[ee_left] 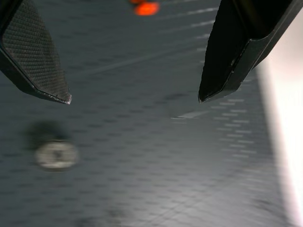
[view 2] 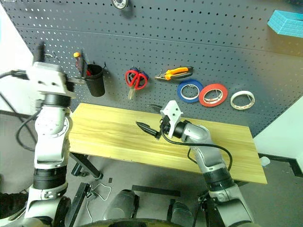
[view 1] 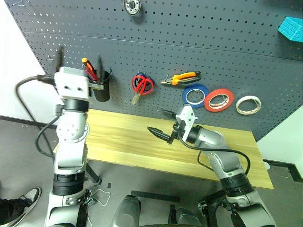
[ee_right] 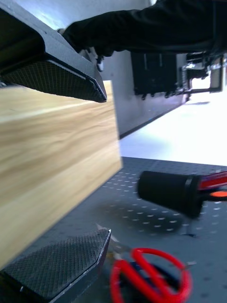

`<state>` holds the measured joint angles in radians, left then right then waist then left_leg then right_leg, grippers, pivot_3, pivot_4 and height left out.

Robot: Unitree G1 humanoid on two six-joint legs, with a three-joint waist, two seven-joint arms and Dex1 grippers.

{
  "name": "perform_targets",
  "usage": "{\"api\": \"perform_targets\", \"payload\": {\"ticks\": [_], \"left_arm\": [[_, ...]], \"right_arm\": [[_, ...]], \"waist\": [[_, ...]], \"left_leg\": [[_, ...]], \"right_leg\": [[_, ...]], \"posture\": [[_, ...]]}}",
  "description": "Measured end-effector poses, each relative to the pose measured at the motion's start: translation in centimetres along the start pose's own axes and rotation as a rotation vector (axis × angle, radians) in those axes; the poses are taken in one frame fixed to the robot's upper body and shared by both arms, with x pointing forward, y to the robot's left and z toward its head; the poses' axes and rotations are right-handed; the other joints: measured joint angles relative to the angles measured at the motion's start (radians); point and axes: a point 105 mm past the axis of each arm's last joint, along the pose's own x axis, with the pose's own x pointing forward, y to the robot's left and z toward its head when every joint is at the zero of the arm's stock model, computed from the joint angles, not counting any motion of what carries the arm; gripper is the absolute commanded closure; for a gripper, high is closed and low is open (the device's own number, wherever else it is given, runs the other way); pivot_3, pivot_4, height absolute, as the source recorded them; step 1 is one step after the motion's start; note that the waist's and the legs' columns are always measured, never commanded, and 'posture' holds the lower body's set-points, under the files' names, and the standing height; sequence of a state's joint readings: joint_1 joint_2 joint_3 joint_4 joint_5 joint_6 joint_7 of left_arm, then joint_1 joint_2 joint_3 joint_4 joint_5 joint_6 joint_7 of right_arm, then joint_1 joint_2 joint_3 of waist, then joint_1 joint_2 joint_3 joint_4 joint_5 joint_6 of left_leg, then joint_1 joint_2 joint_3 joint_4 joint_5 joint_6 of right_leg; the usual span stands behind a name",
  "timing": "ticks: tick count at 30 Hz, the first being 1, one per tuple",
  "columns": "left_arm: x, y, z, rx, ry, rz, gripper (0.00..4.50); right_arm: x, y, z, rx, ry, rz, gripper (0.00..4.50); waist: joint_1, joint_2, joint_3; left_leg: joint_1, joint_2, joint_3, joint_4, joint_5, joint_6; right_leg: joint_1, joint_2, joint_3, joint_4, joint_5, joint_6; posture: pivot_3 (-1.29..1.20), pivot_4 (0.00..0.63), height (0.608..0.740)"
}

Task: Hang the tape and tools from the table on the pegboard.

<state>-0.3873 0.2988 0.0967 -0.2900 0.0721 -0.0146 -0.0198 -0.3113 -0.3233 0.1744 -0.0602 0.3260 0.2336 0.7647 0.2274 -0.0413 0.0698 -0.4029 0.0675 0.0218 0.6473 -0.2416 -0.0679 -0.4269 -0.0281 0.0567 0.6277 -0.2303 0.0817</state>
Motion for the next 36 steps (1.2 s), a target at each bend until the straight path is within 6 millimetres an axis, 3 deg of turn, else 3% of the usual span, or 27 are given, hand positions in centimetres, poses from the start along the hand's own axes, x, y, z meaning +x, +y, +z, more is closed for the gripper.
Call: {"api": "perform_targets", "payload": {"ticks": [6, 11, 12, 15, 18, 23, 28, 33, 36], "left_arm": [[-0.7, -4.3, -1.5, -0.123, 0.054, -0.227, 0.01], [-3.6, -10.5, -4.7, -0.287, 0.189, -0.477, 0.01], [-3.7, -10.6, -4.8, -0.289, 0.192, -0.481, 0.01], [-5.8, -13.5, -7.5, -0.342, 0.283, -0.589, 0.01], [-7.4, -14.3, -9.9, -0.361, 0.38, -0.626, 0.01], [-9.2, -15.1, -11.5, -0.361, 0.436, -0.699, 0.01], [-13.0, -14.3, -13.6, -0.34, 0.545, -0.761, 0.01], [-15.1, -14.4, -14.9, -0.32, 0.612, -0.804, 0.01], [-15.3, -15.5, -14.3, -0.353, 0.584, -0.833, 0.01]], "right_arm": [[-2.7, 0.0, 0.1, 0.027, -0.005, -0.082, 0.0], [-4.3, -0.5, -1.0, 0.106, -0.019, -0.224, 0.0], [-4.3, -0.5, -1.0, 0.107, -0.018, -0.226, 0.0], [-5.1, -0.3, -2.8, 0.142, 0.004, -0.322, 0.0], [-5.5, -0.3, -4.2, 0.164, 0.027, -0.385, 0.0], [-6.0, -0.7, -5.0, 0.125, 0.039, -0.47, 0.0], [-7.5, 0.7, -7.9, 0.123, 0.124, -0.512, 0.0], [-8.3, 1.0, -10.2, 0.135, 0.17, -0.53, 0.0], [-8.3, 1.0, -11.2, 0.169, 0.189, -0.535, 0.0]], "waist": [[-0.047, 0.01, -0.012], [-0.106, 0.015, -0.018], [-0.108, 0.015, -0.018], [-0.178, 0.018, -0.022], [-0.213, 0.018, -0.023], [-0.249, 0.018, -0.023], [-0.257, 0.019, -0.023], [-0.268, 0.019, -0.023], [-0.271, 0.019, -0.023]], "left_leg": [[0.0, 0.0, 0.0, 0.0, 0.0, 0.0], [0.002, 0.0, 0.0, 0.002, 0.0, 0.001], [0.003, 0.0, 0.0, 0.002, 0.0, 0.001], [0.009, 0.0, 0.0, 0.0, 0.0, 0.001], [0.01, 0.0, 0.0, 0.0, 0.0, 0.002], [0.012, 0.0, 0.0, 0.0, 0.0, 0.002], [0.013, 0.0, 0.0, -0.001, -0.001, 0.002], [0.013, 0.0, 0.0, 0.0, -0.001, 0.002], [0.013, 0.0, 0.0, 0.0, -0.001, 0.002]], "right_leg": [[0.0, 0.0, 0.0, 0.0, 0.0, 0.0], [0.002, 0.0, 0.001, 0.0, -0.001, 0.0], [0.002, 0.0, 0.001, 0.0, -0.001, 0.0], [0.007, 0.001, 0.003, 0.001, -0.004, 0.002], [0.008, 0.001, 0.004, 0.002, -0.004, 0.003], [0.01, 0.001, 0.004, 0.001, -0.004, 0.003], [0.009, 0.001, 0.004, 0.002, -0.005, 0.002], [0.011, 0.0, 0.004, 0.001, -0.005, 0.002], [0.011, 0.0, 0.004, 0.002, -0.005, 0.002]], "posture": [[0.12, 0.0, 0.721], [0.04, 0.0, 0.721], [0.03, 0.0, 0.721], [0.01, 0.0, 0.721], [0.01, 0.0, 0.721], [0.01, 0.0, 0.721], [0.01, 0.0, 0.721], [0.02, 0.0, 0.721], [0.02, 0.0, 0.721]]}}
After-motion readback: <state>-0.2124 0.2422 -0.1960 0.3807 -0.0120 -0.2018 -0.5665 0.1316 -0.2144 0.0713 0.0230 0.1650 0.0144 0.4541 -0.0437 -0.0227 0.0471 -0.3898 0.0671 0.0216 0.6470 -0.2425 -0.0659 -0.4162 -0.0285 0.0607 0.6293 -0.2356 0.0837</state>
